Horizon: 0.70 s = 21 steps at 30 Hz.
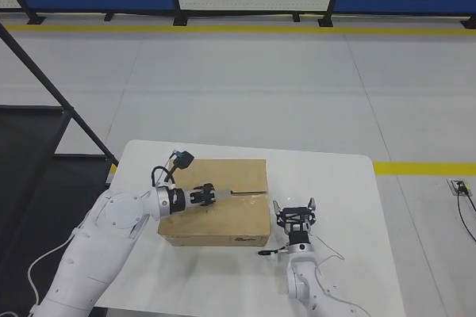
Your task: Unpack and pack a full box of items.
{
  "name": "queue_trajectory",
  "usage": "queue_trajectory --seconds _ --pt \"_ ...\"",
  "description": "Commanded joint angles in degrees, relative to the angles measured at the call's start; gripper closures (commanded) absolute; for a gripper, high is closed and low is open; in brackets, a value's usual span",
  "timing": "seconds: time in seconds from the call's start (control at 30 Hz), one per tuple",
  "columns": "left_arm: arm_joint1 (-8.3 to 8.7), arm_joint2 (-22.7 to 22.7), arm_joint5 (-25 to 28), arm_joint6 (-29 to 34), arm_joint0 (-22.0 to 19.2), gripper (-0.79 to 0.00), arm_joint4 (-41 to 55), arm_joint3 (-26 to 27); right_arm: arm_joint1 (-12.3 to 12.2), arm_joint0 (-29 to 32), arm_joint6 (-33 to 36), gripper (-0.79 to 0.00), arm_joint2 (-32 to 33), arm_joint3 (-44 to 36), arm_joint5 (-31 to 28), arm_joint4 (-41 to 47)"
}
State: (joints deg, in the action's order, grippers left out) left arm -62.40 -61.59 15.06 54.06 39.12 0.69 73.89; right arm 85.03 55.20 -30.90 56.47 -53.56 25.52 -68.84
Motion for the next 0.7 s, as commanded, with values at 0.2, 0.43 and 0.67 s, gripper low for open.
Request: queue_trajectory --seconds 0.2,0.43,0.67 --pt "-0.12 0.5 -0.3 0.6 -0.2 -0.785 -0.2 0.2 1.0 1.5 -4.3 -0.785 1.2 0.0 4.8 1.0" --pt "-0.25 1.0 -0.4 0.9 -0.4 -0.785 0.0 -0.2 1.1 -0.2 2.4 -0.785 0.6 2.9 0.5 -3.2" --pt "-0.39 1.4 -0.7 1.3 -0.8 -0.785 -0.1 -0.5 0.9 -2.2 10.0 -0.785 -0.3 4.3 -2.4 -9.5"
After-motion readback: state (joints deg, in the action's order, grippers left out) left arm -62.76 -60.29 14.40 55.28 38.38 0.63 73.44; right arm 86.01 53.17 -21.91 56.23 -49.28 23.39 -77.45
